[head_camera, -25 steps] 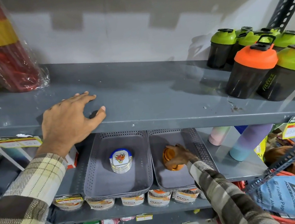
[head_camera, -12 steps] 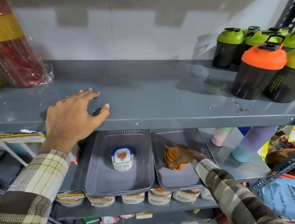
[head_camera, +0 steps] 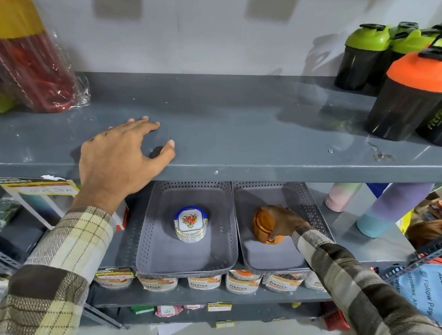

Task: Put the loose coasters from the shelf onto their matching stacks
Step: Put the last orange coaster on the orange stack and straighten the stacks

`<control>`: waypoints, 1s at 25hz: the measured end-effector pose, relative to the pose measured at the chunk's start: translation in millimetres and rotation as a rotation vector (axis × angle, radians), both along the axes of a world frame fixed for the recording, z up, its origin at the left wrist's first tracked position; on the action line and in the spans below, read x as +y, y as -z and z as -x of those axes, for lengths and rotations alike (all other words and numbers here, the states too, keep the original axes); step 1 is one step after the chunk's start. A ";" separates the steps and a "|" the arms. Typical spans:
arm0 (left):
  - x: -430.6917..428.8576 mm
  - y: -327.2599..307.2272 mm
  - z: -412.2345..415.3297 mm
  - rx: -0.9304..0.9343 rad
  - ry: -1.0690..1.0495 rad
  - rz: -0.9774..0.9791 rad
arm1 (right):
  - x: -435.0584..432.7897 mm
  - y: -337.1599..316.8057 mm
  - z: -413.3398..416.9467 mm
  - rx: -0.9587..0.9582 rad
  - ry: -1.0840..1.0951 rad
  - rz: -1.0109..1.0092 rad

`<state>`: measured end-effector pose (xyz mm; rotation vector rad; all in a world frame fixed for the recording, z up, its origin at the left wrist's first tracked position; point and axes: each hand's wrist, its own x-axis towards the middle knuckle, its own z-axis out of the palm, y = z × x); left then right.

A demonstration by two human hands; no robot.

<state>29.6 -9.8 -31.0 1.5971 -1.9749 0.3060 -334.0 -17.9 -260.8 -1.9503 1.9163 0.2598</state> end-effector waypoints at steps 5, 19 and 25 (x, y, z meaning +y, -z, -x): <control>-0.8 -0.2 -0.1 -0.007 -0.003 -0.004 | -2.0 -1.0 -7.2 0.042 0.020 -0.036; -4.3 1.0 -2.9 -0.044 0.000 -0.001 | -64.9 -43.7 -180.4 -0.180 -0.378 0.180; -4.0 0.0 -3.4 -0.047 -0.001 -0.012 | -77.8 -2.7 -214.0 0.022 -0.458 -0.068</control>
